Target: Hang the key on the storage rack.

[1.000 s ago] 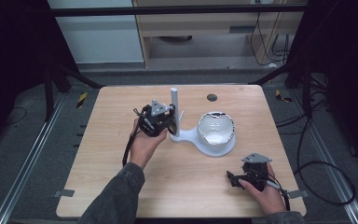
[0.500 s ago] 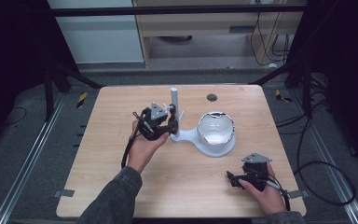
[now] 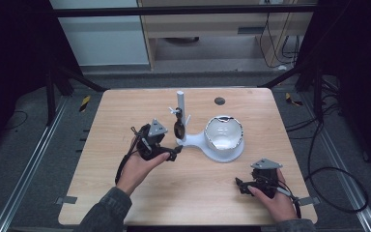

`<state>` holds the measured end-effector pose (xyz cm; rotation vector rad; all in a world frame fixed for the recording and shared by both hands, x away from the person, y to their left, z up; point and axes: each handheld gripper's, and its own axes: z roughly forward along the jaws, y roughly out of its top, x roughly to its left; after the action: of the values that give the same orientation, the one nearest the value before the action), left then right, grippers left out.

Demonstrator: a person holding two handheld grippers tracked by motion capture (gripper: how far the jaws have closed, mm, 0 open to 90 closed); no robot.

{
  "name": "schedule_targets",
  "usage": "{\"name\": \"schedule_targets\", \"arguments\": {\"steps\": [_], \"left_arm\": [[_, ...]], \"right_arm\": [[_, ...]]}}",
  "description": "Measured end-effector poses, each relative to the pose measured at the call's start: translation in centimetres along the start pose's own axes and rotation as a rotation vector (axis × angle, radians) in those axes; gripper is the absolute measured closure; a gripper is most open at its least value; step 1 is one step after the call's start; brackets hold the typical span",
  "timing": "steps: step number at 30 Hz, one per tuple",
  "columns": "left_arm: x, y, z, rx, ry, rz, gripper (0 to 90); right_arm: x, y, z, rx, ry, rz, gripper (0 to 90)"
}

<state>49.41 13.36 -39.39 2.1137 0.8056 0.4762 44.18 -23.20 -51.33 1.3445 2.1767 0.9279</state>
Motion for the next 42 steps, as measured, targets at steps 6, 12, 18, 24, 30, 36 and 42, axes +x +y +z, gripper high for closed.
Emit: {"name": "schedule_targets", "arguments": {"steps": [6,12,18,24,30,36,42], "left_arm": [[-1.0,-1.0,-1.3,0.018,-0.023,0.030,6.8],[-1.8,-1.6,-1.9,0.038,-0.038,0.049,6.2],[-2.8,-2.1,-2.0,0.054,-0.034,0.089,5.6],[-3.7,-2.2,-1.6,0.068,-0.062,0.108,5.5],[-4.7,-2.2,-0.9,0.077,-0.086,0.135,5.3],[-5.6,-2.3,0.0,0.092,-0.107,0.149,5.3],[-6.4,-2.7,1.1,0.113,-0.122,0.161,5.3]], "right_arm": [[-0.1,0.0,0.0,0.001,0.002,-0.003,0.4],[-0.1,0.0,-0.1,0.002,0.003,-0.006,0.4],[-0.2,-0.1,-0.1,0.002,0.003,-0.002,0.4],[-0.3,-0.1,-0.2,0.004,0.008,0.005,0.4],[-0.4,-0.2,-0.2,0.002,0.002,0.001,0.4],[-0.5,-0.2,-0.2,0.002,0.002,0.000,0.4],[-0.5,-0.2,-0.2,0.003,0.002,0.001,0.4]]}}
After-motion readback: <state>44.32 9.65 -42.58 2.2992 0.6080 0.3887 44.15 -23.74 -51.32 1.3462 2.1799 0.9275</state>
